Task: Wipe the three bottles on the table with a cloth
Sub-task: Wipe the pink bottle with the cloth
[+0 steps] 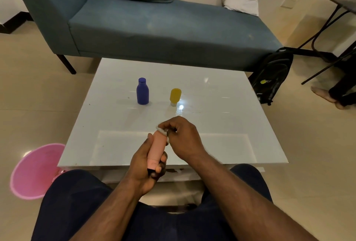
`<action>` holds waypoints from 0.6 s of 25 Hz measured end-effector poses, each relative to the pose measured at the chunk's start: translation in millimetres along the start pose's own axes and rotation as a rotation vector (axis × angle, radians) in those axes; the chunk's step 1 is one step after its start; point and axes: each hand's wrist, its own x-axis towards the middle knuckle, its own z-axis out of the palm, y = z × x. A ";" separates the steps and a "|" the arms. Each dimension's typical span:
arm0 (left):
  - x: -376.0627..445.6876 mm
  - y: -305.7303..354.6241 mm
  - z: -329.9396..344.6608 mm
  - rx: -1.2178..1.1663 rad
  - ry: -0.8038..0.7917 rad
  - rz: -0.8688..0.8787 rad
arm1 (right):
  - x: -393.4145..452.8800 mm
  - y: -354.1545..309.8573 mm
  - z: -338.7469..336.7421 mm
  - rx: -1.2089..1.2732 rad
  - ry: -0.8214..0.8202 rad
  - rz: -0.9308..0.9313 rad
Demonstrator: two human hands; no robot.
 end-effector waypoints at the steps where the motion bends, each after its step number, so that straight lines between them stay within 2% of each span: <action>1: 1.0 0.8 -0.9 -0.033 0.015 0.011 | -11.6 -0.2 7.3 -0.030 0.002 -0.039; 4: 2.4 -0.5 -1.3 -0.057 0.029 0.001 | -45.1 0.7 20.8 -0.057 0.004 -0.101; 9: -0.6 -1.0 0.2 -0.023 0.005 -0.057 | -4.5 4.8 3.3 -0.046 0.074 -0.013; 15: 2.6 -0.6 -6.5 -0.065 0.017 -0.032 | -54.2 -9.2 19.4 0.037 0.004 -0.075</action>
